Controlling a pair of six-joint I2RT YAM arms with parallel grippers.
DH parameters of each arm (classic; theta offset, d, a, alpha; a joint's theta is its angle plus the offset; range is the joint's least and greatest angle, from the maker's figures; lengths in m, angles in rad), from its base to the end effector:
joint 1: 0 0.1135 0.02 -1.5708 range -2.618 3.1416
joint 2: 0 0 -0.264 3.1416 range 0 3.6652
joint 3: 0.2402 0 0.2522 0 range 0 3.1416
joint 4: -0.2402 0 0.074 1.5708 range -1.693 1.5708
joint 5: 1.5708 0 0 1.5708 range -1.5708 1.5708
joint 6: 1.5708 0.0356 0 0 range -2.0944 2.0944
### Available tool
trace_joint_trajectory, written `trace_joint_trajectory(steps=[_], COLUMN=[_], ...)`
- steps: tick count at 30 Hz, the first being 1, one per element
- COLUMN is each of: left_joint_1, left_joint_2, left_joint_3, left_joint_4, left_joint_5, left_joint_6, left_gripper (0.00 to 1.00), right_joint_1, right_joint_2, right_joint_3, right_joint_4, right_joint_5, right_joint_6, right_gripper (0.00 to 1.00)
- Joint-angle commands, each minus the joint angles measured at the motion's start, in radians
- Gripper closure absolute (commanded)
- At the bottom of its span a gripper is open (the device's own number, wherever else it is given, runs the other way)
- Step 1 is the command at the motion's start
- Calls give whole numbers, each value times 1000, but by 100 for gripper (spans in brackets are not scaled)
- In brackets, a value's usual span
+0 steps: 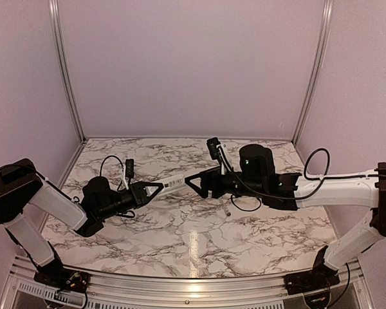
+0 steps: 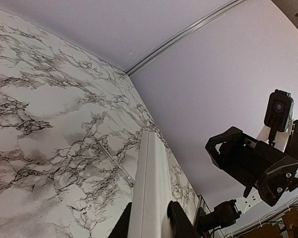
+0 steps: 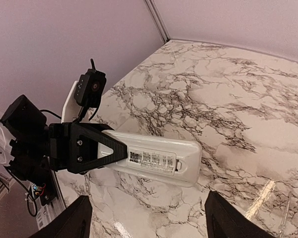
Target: Unload the batteries from the remote control
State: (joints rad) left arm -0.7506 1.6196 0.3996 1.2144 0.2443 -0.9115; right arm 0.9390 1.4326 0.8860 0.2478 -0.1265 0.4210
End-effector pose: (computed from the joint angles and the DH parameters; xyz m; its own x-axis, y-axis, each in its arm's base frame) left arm 0.2003 -0.1986 0.1672 -0.6654 -0.4281 -0.6115 0.5105 0.3366 -0.7912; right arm 0.1904 0.2678 0.2667 -0.5149 -0.0171 -0.8571 -0.7246 0.5430 0.4245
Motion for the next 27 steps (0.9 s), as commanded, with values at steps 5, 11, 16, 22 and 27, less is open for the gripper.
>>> trace_joint_trajectory(steps=[5, 11, 16, 22, 27], left_joint_1=[2, 2, 2, 2, 2], left_joint_2=[43, 38, 38, 45, 39], left_joint_3=[33, 32, 29, 30, 23], left_joint_4=[63, 63, 63, 75, 82], left_joint_5=[38, 44, 38, 44, 39], left_joint_6=[-36, -43, -42, -49, -52], left_gripper=[100, 100, 100, 100, 100], right_joint_1=[9, 9, 9, 10, 10], right_joint_2=[78, 150, 185, 200, 212], right_joint_3=[86, 128, 156, 161, 169], right_joint_4=[-25, -2, 11, 27, 33], right_joint_5=[-17, -44, -74, -97, -99], right_joint_6=[47, 72, 83, 92, 96], right_gripper=[24, 24, 26, 27, 27])
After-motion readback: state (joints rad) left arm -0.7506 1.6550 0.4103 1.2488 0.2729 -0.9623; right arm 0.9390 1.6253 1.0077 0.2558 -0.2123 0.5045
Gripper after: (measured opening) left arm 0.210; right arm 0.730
